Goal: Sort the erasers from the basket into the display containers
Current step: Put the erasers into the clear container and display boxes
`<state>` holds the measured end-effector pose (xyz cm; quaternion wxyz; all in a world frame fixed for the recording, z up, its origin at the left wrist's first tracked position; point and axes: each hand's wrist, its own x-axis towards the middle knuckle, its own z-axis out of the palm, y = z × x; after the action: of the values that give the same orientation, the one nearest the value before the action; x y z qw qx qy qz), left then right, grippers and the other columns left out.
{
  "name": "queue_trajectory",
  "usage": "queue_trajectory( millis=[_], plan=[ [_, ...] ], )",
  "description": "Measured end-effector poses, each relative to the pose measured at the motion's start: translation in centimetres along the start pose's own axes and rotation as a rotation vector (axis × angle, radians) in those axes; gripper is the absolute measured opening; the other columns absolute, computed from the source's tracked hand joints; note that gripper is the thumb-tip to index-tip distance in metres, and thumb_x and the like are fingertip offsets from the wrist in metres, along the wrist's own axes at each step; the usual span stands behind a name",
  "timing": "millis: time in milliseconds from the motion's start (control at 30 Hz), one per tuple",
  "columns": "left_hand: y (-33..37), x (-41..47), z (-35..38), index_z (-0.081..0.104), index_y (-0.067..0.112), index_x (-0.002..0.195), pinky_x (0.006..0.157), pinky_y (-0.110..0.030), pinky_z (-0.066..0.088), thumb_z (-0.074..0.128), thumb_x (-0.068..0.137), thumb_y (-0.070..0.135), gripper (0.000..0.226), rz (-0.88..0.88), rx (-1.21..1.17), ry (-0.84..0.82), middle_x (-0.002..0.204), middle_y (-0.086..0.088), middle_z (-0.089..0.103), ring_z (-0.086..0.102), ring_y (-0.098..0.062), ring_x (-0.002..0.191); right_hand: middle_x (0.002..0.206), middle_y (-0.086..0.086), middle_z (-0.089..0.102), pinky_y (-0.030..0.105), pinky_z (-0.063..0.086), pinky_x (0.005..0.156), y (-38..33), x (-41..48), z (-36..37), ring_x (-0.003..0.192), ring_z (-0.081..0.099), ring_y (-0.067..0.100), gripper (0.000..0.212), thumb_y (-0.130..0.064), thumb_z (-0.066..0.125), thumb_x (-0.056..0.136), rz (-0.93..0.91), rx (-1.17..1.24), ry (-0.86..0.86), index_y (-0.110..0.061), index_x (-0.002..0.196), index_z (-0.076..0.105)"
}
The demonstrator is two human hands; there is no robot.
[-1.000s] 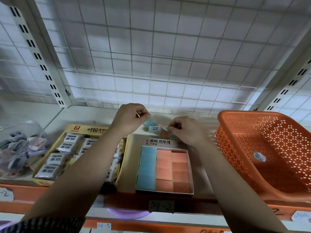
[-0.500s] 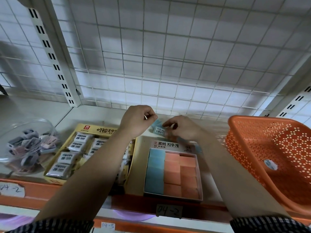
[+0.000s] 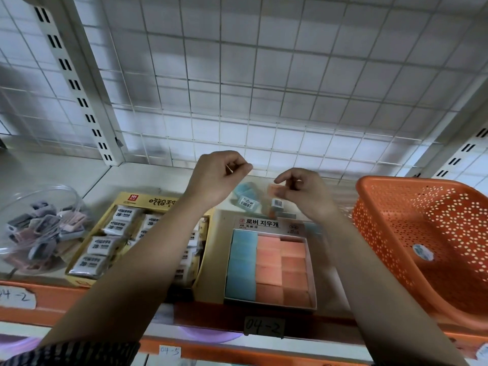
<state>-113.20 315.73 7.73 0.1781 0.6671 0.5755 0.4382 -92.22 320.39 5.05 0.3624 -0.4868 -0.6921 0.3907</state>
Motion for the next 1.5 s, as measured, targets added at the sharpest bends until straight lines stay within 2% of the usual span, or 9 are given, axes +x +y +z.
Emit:
queue_trajectory(
  millis=[133, 300, 533, 667, 800, 933, 1033, 1200, 1500],
  plan=[
    [1.5, 0.5, -0.9, 0.07, 0.02, 0.083, 0.059, -0.006, 0.039, 0.066, 0.091, 0.025, 0.01, -0.006, 0.073, -0.21, 0.074, 0.014, 0.065, 0.063, -0.004, 0.07, 0.068, -0.003, 0.054, 0.031, 0.047, 0.067, 0.8, -2.0, -1.2, 0.065, 0.051, 0.014, 0.022, -0.008, 0.082, 0.074, 0.014, 0.065, 0.138, -0.026, 0.077, 0.068],
    [2.8, 1.1, 0.5, 0.074, 0.018, 0.098, 0.068, -0.004, 0.041, 0.066, 0.091, 0.022, 0.012, 0.042, 0.197, -0.56, 0.088, 0.017, 0.067, 0.058, 0.009, 0.08, 0.085, 0.001, 0.072, 0.03, 0.056, 0.08, 2.2, -4.5, -2.0, 0.084, 0.069, 0.018, 0.018, -0.007, 0.08, 0.076, 0.014, 0.103, 0.248, -0.02, 0.084, 0.07],
    [3.1, 1.6, 5.8, 0.069, 0.02, 0.111, 0.088, -0.027, 0.044, 0.052, 0.099, 0.031, 0.023, 0.083, 0.296, -0.859, 0.101, 0.015, 0.063, 0.058, -0.009, 0.102, 0.086, -0.005, 0.068, 0.015, 0.052, 0.076, 2.9, -7.3, -2.6, 0.085, 0.066, 0.008, 0.02, 0.002, 0.069, 0.084, -0.004, 0.002, 0.325, -0.013, 0.098, 0.066],
    [4.1, 1.7, 7.0, 0.066, 0.019, 0.119, 0.081, -0.026, 0.038, 0.047, 0.101, 0.034, 0.03, 0.102, 0.355, -0.934, 0.087, 0.019, 0.051, 0.052, -0.009, 0.092, 0.089, -0.008, 0.068, 0.01, 0.049, 0.077, 3.2, -8.4, -2.7, 0.086, 0.065, 0.0, 0.021, 0.001, 0.068, 0.085, -0.025, 0.004, 0.345, -0.014, 0.099, 0.064],
    [4.6, 1.8, 7.5, 0.067, 0.017, 0.115, 0.089, -0.035, 0.045, 0.046, 0.101, 0.038, 0.033, 0.148, 0.432, -0.963, 0.103, -0.001, 0.062, 0.058, -0.019, 0.099, 0.087, -0.002, 0.068, 0.015, 0.051, 0.077, 3.8, -8.6, -2.8, 0.085, 0.066, 0.009, 0.023, 0.005, 0.068, 0.083, -0.039, 0.014, 0.344, -0.014, 0.096, 0.064],
    [4.1, 2.0, 7.4, 0.069, 0.019, 0.109, 0.078, -0.03, 0.043, 0.049, 0.1, 0.035, 0.027, 0.145, 0.383, -0.95, 0.088, 0.009, 0.058, 0.058, -0.018, 0.092, 0.084, -0.002, 0.067, 0.01, 0.047, 0.073, 4.1, -8.5, -2.8, 0.077, 0.062, 0.003, 0.023, 0.008, 0.068, 0.082, -0.041, 0.041, 0.327, -0.009, 0.098, 0.066],
    [3.6, 2.0, 7.1, 0.069, 0.02, 0.094, 0.083, -0.042, 0.05, 0.052, 0.098, 0.036, 0.023, 0.125, 0.295, -0.869, 0.095, 0.0, 0.063, 0.062, -0.023, 0.089, 0.089, -0.006, 0.067, 0.012, 0.048, 0.078, 4.0, -8.5, -2.9, 0.084, 0.063, 0.008, 0.027, 0.005, 0.068, 0.083, -0.037, 0.054, 0.317, -0.012, 0.104, 0.067],
    [3.1, 2.2, 6.3, 0.072, 0.008, 0.094, 0.078, -0.035, 0.06, 0.061, 0.095, 0.028, 0.023, 0.007, 0.117, -0.772, 0.107, -0.005, 0.061, 0.07, -0.021, 0.082, 0.1, -0.009, 0.069, 0.02, 0.047, 0.087, 3.5, -8.8, -2.8, 0.092, 0.063, 0.006, 0.034, 0.008, 0.061, 0.086, -0.039, 0.109, 0.245, -0.02, 0.104, 0.069],
    [2.8, 1.9, 6.7, 0.07, 0.013, 0.104, 0.072, -0.03, 0.053, 0.055, 0.098, 0.025, 0.021, 0.026, 0.201, -0.815, 0.098, -0.002, 0.067, 0.062, -0.013, 0.075, 0.087, -0.004, 0.066, 0.034, 0.05, 0.08, 3.6, -9.1, -2.5, 0.081, 0.061, 0.013, 0.038, 0.013, 0.059, 0.085, -0.005, 0.188, 0.292, -0.021, 0.098, 0.067]
  ],
)
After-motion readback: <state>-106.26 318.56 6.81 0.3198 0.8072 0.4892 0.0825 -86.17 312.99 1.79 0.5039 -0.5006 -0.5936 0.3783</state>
